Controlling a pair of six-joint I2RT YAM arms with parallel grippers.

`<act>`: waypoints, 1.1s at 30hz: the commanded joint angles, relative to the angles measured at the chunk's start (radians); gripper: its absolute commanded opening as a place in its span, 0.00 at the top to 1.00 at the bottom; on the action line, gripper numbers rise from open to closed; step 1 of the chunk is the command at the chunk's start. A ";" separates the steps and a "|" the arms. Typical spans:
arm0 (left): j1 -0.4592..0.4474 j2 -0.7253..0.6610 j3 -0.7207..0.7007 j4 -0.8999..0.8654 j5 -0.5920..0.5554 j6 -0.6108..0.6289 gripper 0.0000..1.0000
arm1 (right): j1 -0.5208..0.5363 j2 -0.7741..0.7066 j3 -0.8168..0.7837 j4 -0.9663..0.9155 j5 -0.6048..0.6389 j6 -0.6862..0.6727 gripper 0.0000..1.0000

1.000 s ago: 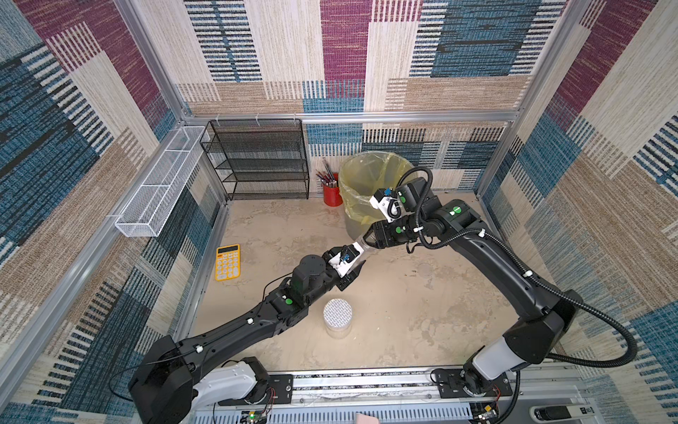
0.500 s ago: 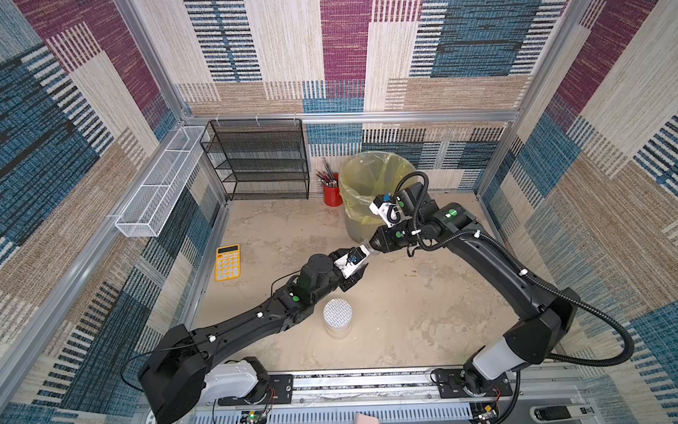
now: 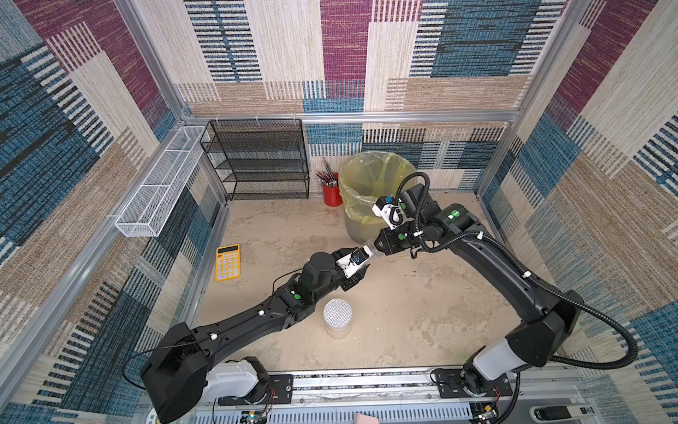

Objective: Empty moldy rice from jars
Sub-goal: Place the jar at the center of the board.

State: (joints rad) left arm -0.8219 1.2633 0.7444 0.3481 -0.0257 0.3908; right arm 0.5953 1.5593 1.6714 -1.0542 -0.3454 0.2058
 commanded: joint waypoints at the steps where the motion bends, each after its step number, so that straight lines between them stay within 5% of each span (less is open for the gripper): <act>1: 0.000 0.008 0.027 0.162 0.018 -0.078 0.70 | 0.006 -0.003 0.027 0.043 -0.049 0.026 1.00; 18: 0.000 -0.092 -0.029 0.122 -0.024 -0.049 0.57 | 0.004 0.054 0.192 -0.024 0.067 0.032 1.00; 33: 0.000 -0.067 -0.016 0.126 -0.012 -0.052 0.52 | 0.003 0.063 0.175 -0.011 -0.045 0.030 1.00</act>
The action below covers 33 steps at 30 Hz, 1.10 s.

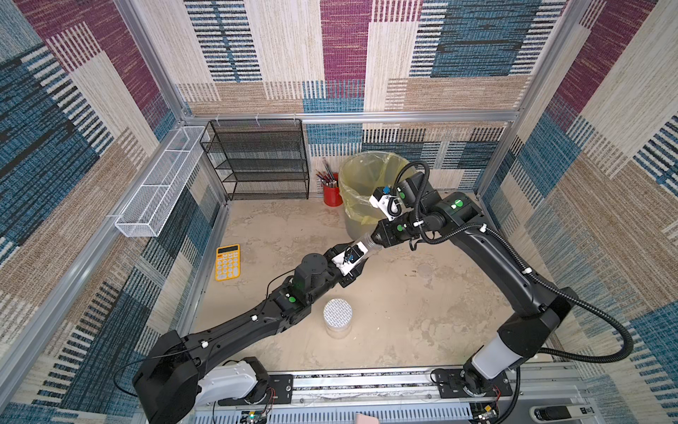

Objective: Empty moldy rice from jars
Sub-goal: Place the jar at the center of the board.

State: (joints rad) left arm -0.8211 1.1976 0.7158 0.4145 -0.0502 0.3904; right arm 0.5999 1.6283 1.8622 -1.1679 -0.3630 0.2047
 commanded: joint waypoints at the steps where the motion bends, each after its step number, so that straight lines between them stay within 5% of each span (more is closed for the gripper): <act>1: -0.001 0.000 0.011 0.060 0.009 -0.052 0.51 | -0.001 -0.012 -0.027 0.109 -0.034 0.030 1.00; 5: -0.001 0.012 0.013 0.064 -0.003 -0.051 0.50 | -0.002 -0.028 -0.072 0.126 -0.048 0.020 1.00; 9: -0.001 0.026 0.024 0.066 -0.007 -0.063 0.22 | -0.002 -0.033 -0.079 0.129 -0.038 0.008 1.00; 17: -0.001 0.036 0.030 0.045 -0.014 -0.059 0.21 | -0.002 -0.036 -0.092 0.139 -0.007 0.007 1.00; 18: -0.001 0.032 0.030 0.042 -0.012 -0.062 0.03 | -0.002 -0.036 -0.089 0.137 0.001 0.007 1.00; 19: -0.001 0.027 0.031 0.037 -0.010 -0.066 0.01 | -0.002 -0.035 -0.083 0.133 0.017 0.008 1.00; 33: -0.001 -0.033 0.009 -0.028 0.000 -0.054 0.01 | -0.014 -0.015 -0.011 0.060 0.090 -0.016 1.00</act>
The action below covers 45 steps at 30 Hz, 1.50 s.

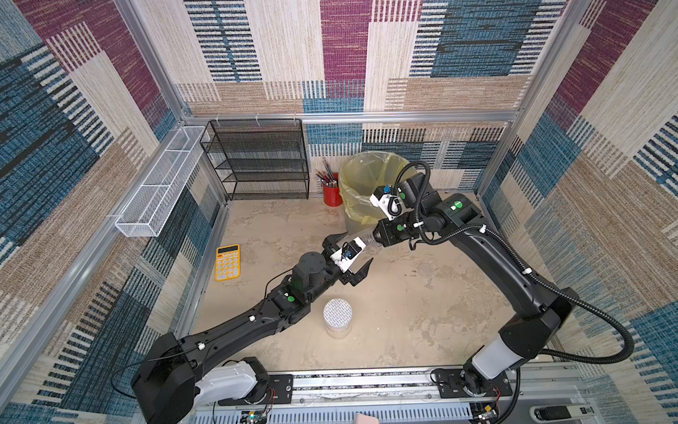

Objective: Empty moldy rice from jars
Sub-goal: Place the jar at the center of the board.

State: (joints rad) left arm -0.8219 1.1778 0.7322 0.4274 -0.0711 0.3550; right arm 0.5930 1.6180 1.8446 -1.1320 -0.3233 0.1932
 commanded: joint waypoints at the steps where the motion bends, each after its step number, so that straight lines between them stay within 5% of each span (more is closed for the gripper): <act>1: 0.000 -0.018 -0.010 -0.045 0.019 -0.013 0.01 | -0.011 -0.008 0.000 0.025 0.056 -0.005 1.00; 22: 0.000 -0.079 0.052 -0.307 -0.054 -0.023 0.01 | -0.119 -0.134 -0.351 -0.048 0.282 -0.079 1.00; 35: 0.000 -0.129 0.126 -0.531 -0.156 -0.173 0.01 | -0.167 0.052 -0.356 -0.025 0.454 -0.069 1.00; 38: 0.001 -0.166 0.105 -0.533 -0.172 -0.192 0.01 | -0.168 0.109 -0.323 -0.071 0.586 -0.047 1.00; 45: 0.000 -0.228 0.084 -0.544 -0.182 -0.233 0.01 | -0.170 0.151 -0.329 -0.065 0.591 -0.073 1.00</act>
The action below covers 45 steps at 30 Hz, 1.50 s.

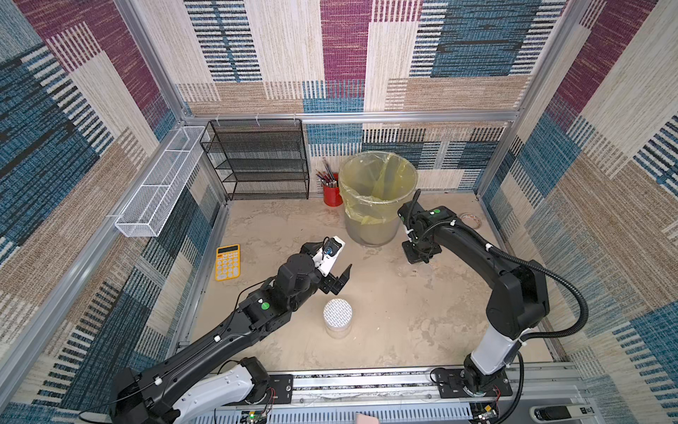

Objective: Empty moldy rice from jars
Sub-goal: Place the jar at the center of the board.

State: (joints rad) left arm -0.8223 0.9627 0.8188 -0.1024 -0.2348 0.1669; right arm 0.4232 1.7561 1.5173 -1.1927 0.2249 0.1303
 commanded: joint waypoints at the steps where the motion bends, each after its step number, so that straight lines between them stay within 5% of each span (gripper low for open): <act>1: 0.000 -0.019 -0.004 -0.015 -0.019 -0.048 0.01 | 0.000 0.018 -0.006 -0.002 0.047 -0.013 1.00; 7: 0.000 -0.041 -0.011 -0.037 -0.045 -0.056 0.01 | 0.001 0.050 -0.002 -0.002 0.053 -0.018 1.00; 22: 0.000 -0.043 -0.019 -0.030 -0.051 -0.049 0.01 | 0.001 0.062 -0.002 0.000 0.038 -0.021 0.76; 35: 0.000 -0.033 -0.005 -0.041 -0.035 -0.044 0.01 | 0.000 0.067 0.005 0.001 0.018 -0.022 0.71; 45: 0.000 -0.028 -0.018 -0.019 -0.032 -0.020 0.01 | 0.000 0.002 0.054 -0.015 -0.021 -0.017 0.54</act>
State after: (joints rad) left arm -0.8227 0.9367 0.8059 -0.1410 -0.2802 0.1352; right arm 0.4240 1.7733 1.5658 -1.2011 0.2260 0.1074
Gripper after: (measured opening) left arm 0.991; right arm 0.458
